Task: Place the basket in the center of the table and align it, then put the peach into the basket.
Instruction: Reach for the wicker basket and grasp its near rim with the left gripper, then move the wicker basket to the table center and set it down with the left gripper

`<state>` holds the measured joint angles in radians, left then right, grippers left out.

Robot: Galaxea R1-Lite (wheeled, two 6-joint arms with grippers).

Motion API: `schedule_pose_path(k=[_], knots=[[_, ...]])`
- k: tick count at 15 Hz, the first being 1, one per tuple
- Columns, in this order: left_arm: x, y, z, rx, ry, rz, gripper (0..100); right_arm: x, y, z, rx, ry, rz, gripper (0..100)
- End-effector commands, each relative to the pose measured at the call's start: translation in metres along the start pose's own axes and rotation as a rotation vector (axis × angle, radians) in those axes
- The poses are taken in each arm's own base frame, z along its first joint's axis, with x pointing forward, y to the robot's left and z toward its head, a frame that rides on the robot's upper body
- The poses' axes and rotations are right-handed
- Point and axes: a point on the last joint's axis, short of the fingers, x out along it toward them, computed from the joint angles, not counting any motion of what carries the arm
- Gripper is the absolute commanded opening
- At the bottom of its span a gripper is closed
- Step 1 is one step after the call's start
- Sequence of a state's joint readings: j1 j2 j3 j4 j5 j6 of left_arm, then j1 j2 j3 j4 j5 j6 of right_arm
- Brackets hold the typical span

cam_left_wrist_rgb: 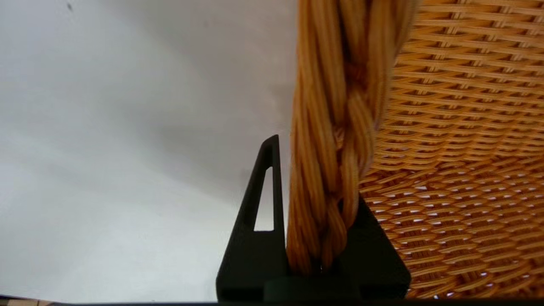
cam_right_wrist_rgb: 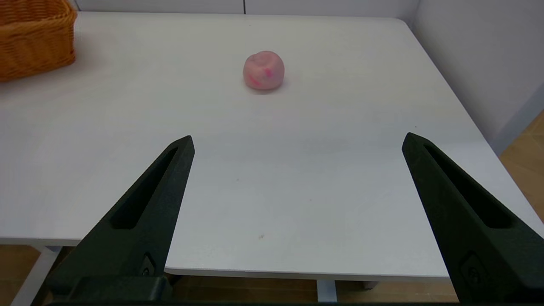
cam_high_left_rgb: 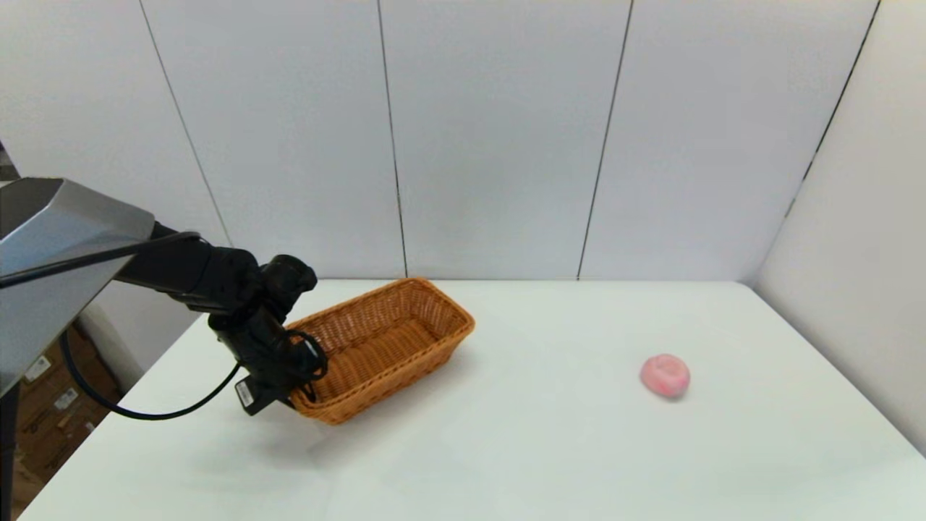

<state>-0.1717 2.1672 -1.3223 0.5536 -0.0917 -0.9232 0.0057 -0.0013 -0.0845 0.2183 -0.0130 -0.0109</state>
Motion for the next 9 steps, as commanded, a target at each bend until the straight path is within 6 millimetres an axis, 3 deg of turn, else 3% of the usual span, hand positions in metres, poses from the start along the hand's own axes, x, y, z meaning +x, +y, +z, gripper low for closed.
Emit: schedule_pose_path(k=[1, 5, 9], knots=[[-0.013, -0.002, -0.001, -0.002, 0.016, -0.073, 0, 0.0, 0.0, 0.0, -0.002, 0.002, 0.0, 100], [-0.051, -0.003, -0.005, 0.027, 0.096, -0.319, 0, 0.0, 0.0, 0.0, -0.001, 0.001, 0.001, 100], [-0.074, 0.0, -0.014, 0.095, 0.138, -0.425, 0, 0.0, 0.0, 0.0, -0.001, 0.001, 0.001, 100]])
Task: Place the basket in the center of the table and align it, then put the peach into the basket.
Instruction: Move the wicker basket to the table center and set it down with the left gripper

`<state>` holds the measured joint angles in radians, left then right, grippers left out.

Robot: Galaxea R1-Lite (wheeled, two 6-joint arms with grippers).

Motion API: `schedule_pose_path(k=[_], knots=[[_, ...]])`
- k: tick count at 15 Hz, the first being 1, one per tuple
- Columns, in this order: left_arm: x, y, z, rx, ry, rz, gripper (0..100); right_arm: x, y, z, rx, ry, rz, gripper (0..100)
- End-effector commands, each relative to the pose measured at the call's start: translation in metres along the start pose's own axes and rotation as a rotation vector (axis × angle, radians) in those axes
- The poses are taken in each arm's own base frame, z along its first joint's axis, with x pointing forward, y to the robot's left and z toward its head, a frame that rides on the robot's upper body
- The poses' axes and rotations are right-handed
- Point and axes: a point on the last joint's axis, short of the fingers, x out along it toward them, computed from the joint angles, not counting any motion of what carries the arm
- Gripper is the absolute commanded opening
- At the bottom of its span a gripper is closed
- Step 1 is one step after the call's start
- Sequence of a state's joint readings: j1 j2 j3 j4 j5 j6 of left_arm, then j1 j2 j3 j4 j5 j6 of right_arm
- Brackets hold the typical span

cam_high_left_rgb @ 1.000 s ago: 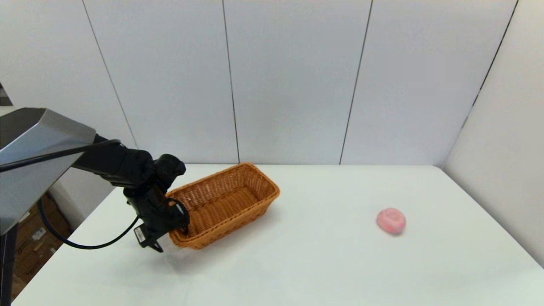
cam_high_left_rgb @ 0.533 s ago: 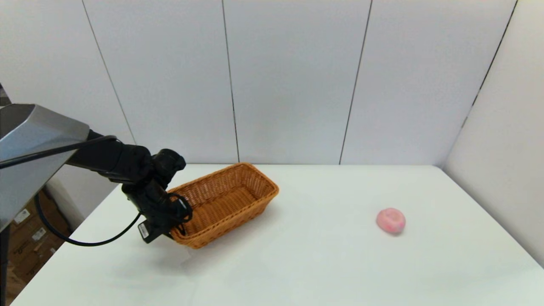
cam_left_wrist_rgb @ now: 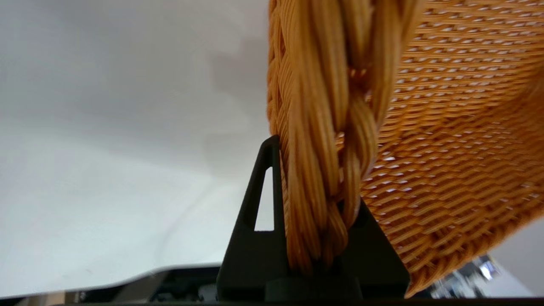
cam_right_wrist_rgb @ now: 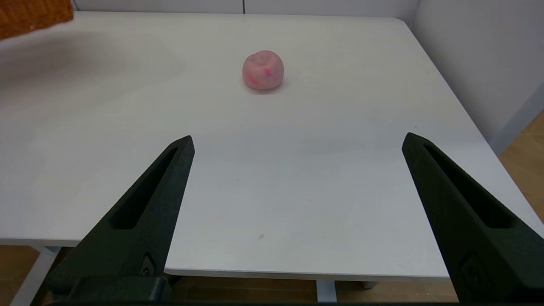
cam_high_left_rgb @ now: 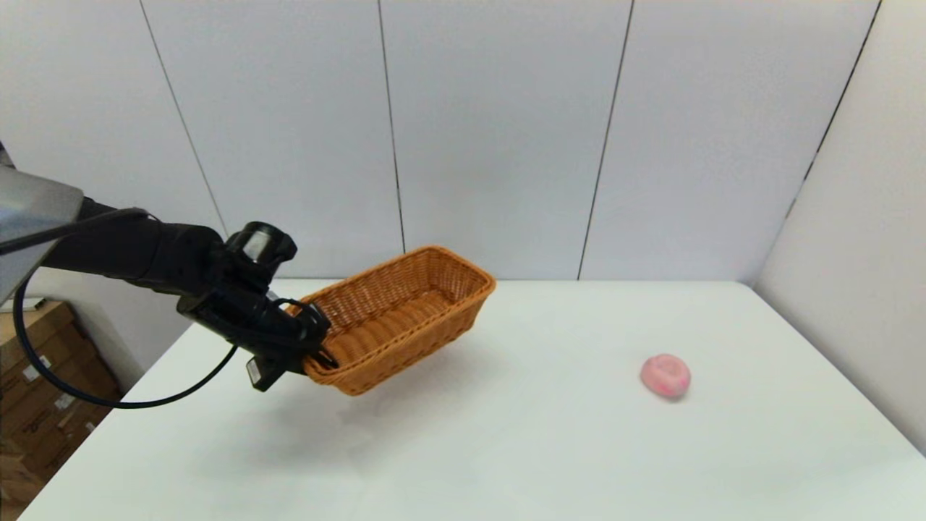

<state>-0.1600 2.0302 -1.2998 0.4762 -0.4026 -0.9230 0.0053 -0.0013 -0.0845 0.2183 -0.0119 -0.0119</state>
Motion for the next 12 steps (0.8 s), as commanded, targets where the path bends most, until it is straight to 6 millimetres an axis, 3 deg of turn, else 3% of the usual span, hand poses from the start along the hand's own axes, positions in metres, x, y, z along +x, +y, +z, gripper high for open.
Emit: schedule_pose_path(k=[1, 8, 12], knots=[[-0.027, -0.003, -0.015, 0.112, 0.021, -0.088, 0, 0.0, 0.0, 0.0, -0.002, 0.001, 0.0, 100], [-0.002, 0.0, -0.088, 0.483, 0.192, 0.067, 0, 0.0, 0.0, 0.0, -0.002, 0.001, 0.002, 100], [0.025, -0.008, -0.111, 0.593, 0.277, 0.124, 0, 0.0, 0.0, 0.0, -0.004, 0.001, 0.002, 100]])
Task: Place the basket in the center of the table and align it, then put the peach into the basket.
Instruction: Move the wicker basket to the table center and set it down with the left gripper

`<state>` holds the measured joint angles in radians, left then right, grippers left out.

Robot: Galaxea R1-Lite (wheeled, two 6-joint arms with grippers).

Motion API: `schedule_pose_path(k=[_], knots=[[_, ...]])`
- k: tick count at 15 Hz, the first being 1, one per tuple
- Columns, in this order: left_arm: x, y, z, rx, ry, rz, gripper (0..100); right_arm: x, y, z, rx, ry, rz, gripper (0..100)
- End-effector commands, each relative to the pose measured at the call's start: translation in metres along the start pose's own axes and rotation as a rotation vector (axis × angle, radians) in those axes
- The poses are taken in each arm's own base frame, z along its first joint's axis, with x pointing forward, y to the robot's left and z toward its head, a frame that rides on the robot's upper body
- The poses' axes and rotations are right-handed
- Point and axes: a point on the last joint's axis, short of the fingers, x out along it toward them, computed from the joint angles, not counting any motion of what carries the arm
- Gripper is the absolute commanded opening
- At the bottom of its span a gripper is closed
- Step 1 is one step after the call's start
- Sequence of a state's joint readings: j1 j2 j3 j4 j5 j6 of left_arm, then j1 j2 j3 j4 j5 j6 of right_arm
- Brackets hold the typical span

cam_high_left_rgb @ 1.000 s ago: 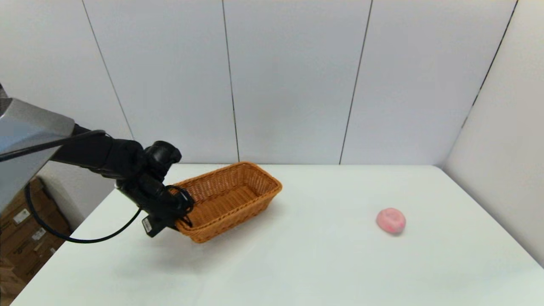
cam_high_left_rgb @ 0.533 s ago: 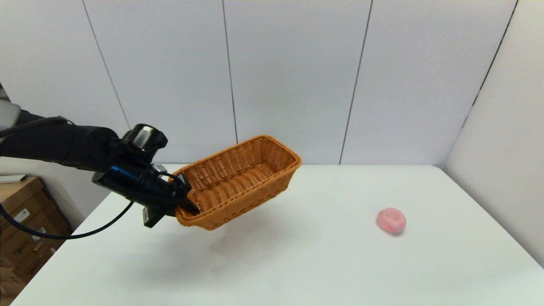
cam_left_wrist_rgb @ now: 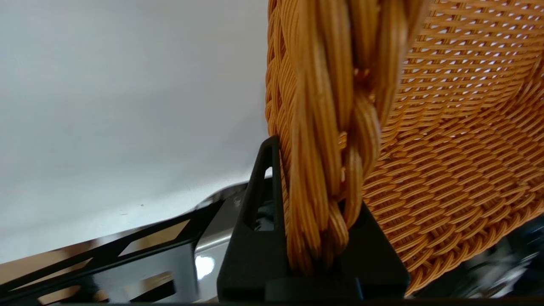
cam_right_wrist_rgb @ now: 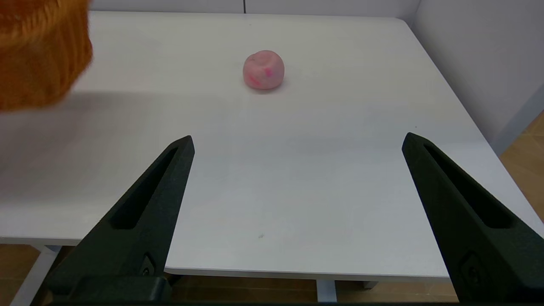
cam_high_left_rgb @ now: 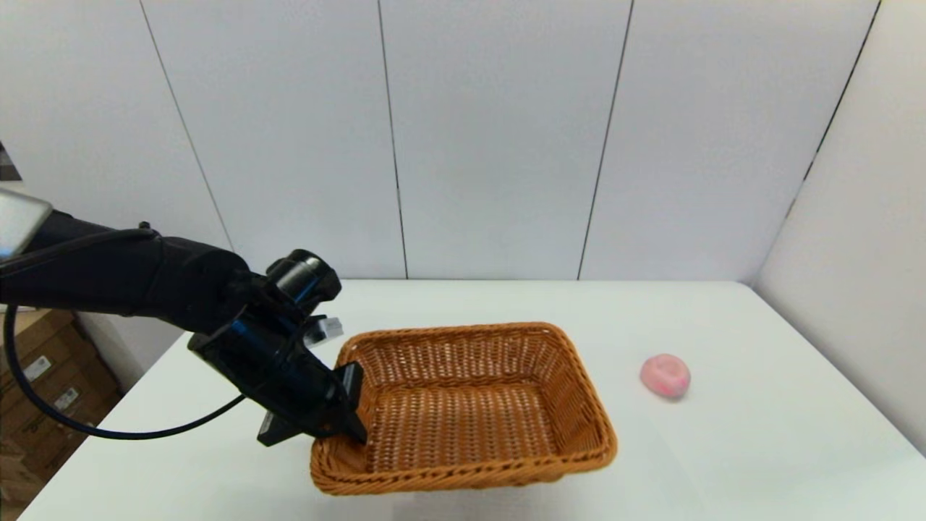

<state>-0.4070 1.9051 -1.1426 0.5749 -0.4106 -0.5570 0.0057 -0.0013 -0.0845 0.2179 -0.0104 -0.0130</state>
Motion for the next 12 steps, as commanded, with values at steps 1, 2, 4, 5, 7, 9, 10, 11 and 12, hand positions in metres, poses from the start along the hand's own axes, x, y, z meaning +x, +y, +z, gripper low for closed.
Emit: schedule_pose_path(k=[1, 2, 4, 5, 7, 9, 10, 11, 12], knots=[[0.03, -0.015, -0.008, 0.075, 0.086, 0.038, 0, 0.0, 0.0, 0.0, -0.002, 0.001, 0.0, 100], [0.037, -0.015, -0.005, 0.074, 0.091, 0.053, 0, 0.0, 0.0, 0.0, -0.002, 0.001, 0.0, 100], [0.049, -0.015, 0.003, 0.066, 0.104, 0.073, 0, 0.0, 0.0, 0.0, -0.002, 0.001, 0.0, 100], [0.053, -0.015, 0.005, 0.065, 0.11, 0.077, 0, 0.0, 0.0, 0.0, -0.002, 0.003, 0.0, 100], [0.058, -0.016, 0.006, 0.064, 0.115, 0.09, 0, 0.0, 0.0, 0.0, -0.002, 0.003, 0.0, 100], [0.06, -0.016, 0.007, 0.059, 0.112, 0.1, 100, 0.0, 0.0, 0.0, -0.002, 0.001, 0.0, 100], [0.06, -0.015, 0.008, 0.057, 0.11, 0.101, 100, 0.0, 0.0, 0.0, -0.002, 0.001, 0.0, 100], [0.06, -0.015, 0.008, 0.056, 0.109, 0.106, 100, 0.0, 0.0, 0.0, -0.002, 0.001, 0.0, 100], [0.059, -0.015, 0.008, 0.059, 0.096, 0.121, 100, 0.0, 0.0, 0.0, -0.002, 0.001, 0.0, 100]])
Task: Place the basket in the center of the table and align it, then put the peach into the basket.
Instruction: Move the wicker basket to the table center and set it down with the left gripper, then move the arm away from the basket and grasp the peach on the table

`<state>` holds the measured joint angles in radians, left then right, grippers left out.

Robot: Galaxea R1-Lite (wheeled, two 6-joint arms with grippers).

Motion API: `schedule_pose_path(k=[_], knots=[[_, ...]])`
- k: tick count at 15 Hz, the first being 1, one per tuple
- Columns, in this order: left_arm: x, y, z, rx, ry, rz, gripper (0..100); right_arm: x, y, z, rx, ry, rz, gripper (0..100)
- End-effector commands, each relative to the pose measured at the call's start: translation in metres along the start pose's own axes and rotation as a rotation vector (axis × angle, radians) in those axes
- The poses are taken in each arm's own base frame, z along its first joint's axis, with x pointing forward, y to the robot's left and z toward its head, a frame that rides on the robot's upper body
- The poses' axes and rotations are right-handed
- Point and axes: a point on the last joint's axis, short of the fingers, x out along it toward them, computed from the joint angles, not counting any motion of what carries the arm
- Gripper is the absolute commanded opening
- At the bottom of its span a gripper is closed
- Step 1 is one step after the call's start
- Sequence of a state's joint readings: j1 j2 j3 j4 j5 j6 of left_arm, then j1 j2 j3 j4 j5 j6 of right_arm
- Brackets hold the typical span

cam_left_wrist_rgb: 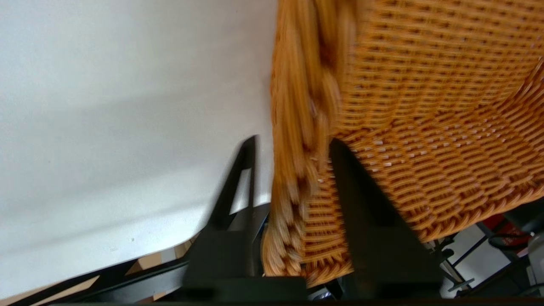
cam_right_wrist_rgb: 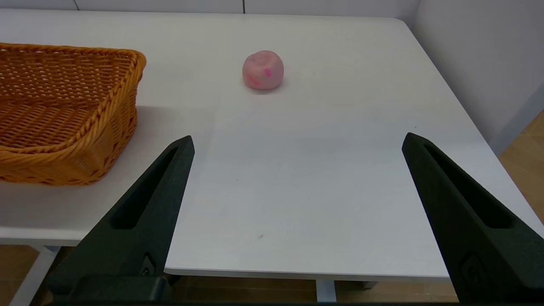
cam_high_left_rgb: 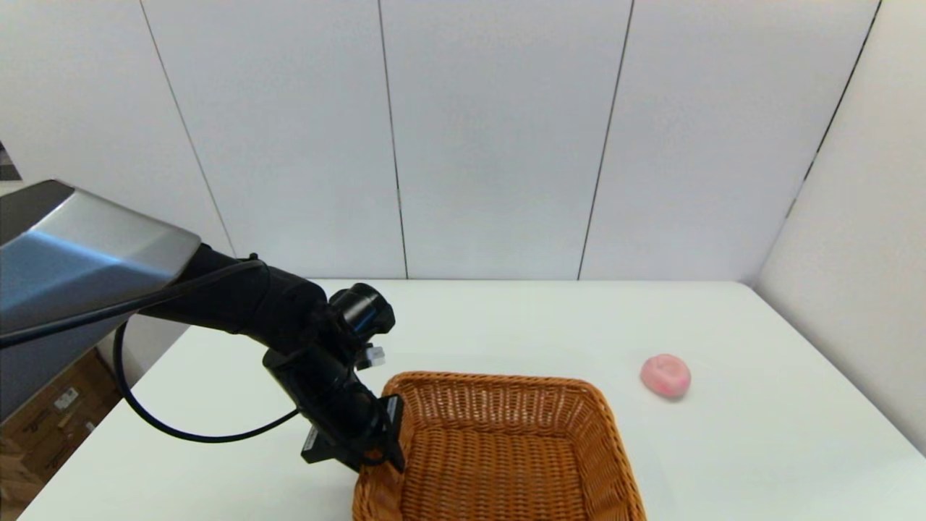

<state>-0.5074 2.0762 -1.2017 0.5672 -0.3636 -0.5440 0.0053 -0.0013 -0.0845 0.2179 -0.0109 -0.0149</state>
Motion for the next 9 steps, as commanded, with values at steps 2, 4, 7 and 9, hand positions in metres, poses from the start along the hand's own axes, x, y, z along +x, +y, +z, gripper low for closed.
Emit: schedule_pose_path(k=[2, 4, 7, 9], knots=[[-0.014, 0.004, 0.0, -0.017, -0.063, 0.037, 100, 0.0, 0.0, 0.0, 0.001, 0.001, 0.001, 100], [-0.062, 0.025, 0.006, -0.07, -0.201, -0.016, 100, 0.0, 0.0, 0.0, 0.001, 0.003, 0.001, 100], [-0.112, 0.072, 0.009, -0.121, -0.312, -0.008, 100, 0.0, 0.0, 0.0, 0.001, 0.004, 0.001, 100], [-0.135, 0.106, 0.008, -0.155, -0.381, 0.044, 100, 0.0, 0.0, 0.0, -0.001, 0.001, 0.001, 100]])
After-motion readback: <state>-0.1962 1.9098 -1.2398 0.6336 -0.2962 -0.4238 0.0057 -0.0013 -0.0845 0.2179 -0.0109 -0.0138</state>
